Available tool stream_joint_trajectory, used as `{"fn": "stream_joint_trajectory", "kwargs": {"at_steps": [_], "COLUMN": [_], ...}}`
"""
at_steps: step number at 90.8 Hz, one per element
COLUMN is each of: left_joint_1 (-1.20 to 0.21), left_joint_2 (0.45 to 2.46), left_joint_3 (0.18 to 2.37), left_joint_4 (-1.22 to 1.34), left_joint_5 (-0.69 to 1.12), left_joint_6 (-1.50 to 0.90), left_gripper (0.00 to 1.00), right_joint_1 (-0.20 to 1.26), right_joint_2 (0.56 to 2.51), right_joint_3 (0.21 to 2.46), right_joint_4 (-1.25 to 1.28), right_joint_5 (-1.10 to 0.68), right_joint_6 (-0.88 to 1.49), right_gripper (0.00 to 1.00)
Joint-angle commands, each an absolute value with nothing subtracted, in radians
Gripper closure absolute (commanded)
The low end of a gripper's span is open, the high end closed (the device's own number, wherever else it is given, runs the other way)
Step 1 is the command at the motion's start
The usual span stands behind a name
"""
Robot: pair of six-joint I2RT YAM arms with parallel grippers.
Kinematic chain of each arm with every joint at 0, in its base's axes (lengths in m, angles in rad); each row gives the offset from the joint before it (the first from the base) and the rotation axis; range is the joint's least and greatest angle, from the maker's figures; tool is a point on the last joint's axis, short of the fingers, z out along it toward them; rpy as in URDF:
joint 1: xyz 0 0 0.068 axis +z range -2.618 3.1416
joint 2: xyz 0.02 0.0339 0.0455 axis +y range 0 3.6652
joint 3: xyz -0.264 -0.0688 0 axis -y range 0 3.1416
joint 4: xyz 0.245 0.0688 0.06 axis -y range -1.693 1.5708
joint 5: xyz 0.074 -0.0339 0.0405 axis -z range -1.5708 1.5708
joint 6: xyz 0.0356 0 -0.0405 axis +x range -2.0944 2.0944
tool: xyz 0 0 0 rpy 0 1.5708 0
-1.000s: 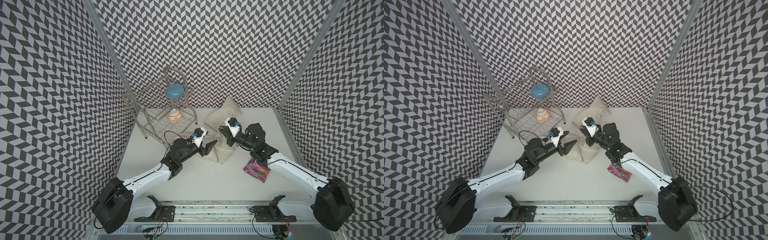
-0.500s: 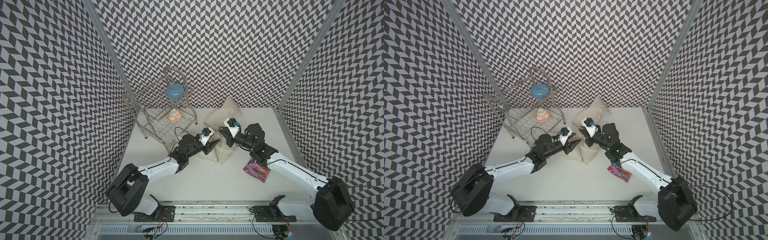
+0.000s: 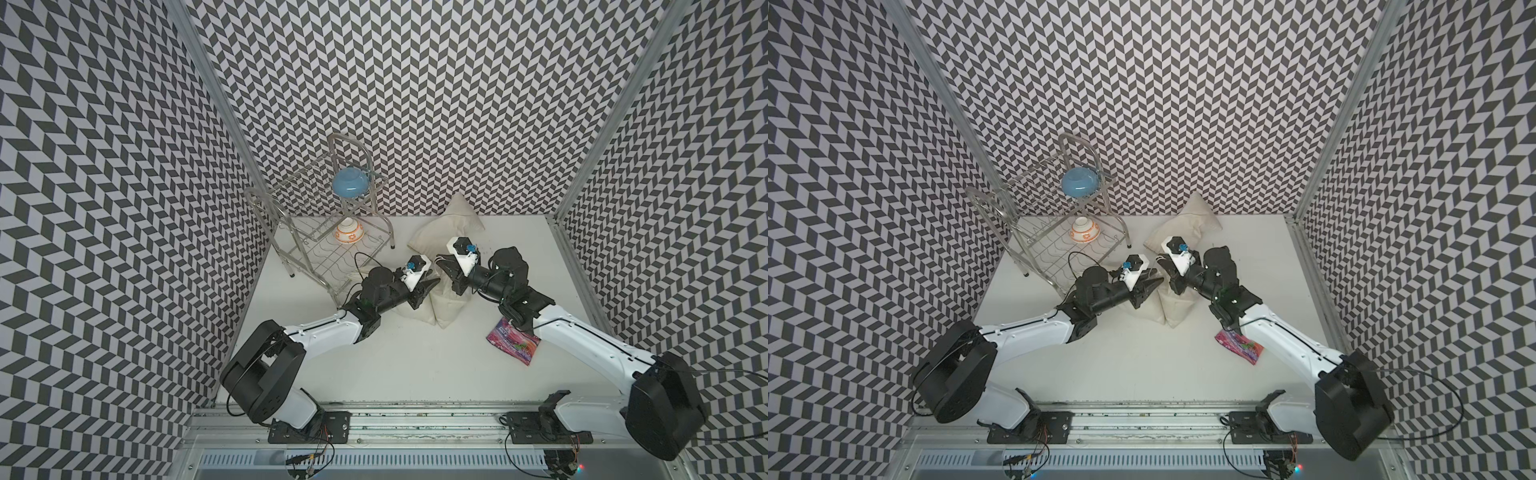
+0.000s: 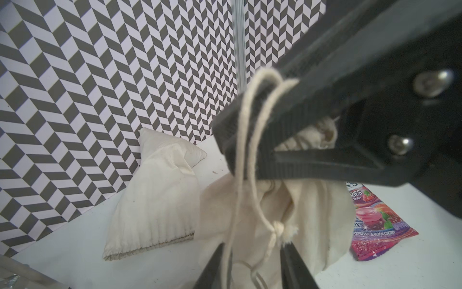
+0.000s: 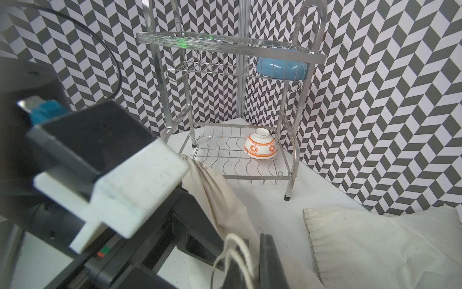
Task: Close the soil bag
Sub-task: Frap the soil bag at the center of the board.
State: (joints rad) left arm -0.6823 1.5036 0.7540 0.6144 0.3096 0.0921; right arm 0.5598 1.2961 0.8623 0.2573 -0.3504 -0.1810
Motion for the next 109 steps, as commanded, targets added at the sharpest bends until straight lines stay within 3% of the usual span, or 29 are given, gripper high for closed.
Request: {"fn": "stream_joint_trajectory", "kwargs": {"at_steps": [1, 9, 32, 66, 76, 90, 109], "left_joint_1": [-0.675, -0.666, -0.644, -0.647, -0.653, -0.654, -0.616], "left_joint_2": [1.492, 1.436, 1.051, 0.705, 0.686, 0.725, 0.682], "left_joint_3": [0.766, 0.721, 0.579, 0.571, 0.567, 0.536, 0.429], "left_joint_4": [0.655, 0.686, 0.722, 0.630, 0.597, 0.562, 0.486], "left_joint_5": [0.313, 0.282, 0.022, -0.175, -0.244, -0.307, -0.400], "left_joint_6": [0.077, 0.053, -0.059, -0.251, -0.289, -0.372, -0.517], "left_gripper": [0.81, 1.00, 1.00, 1.00, 1.00, 1.00, 1.00], "right_joint_1": [0.568, 0.568, 0.559, 0.540, 0.535, 0.554, 0.584], "right_joint_2": [1.302, 1.314, 1.426, 1.529, 1.508, 1.420, 1.300], "right_joint_3": [0.872, 0.860, 0.852, 0.880, 0.873, 0.828, 0.798], "right_joint_4": [0.272, 0.272, 0.268, 0.204, 0.206, 0.243, 0.256], "right_joint_5": [-0.342, -0.276, 0.256, 0.516, 0.484, 0.308, -0.052], "right_joint_6": [-0.190, -0.196, -0.125, -0.075, -0.072, -0.097, -0.150], "right_gripper": [0.92, 0.90, 0.89, 0.84, 0.83, 0.80, 0.58]}}
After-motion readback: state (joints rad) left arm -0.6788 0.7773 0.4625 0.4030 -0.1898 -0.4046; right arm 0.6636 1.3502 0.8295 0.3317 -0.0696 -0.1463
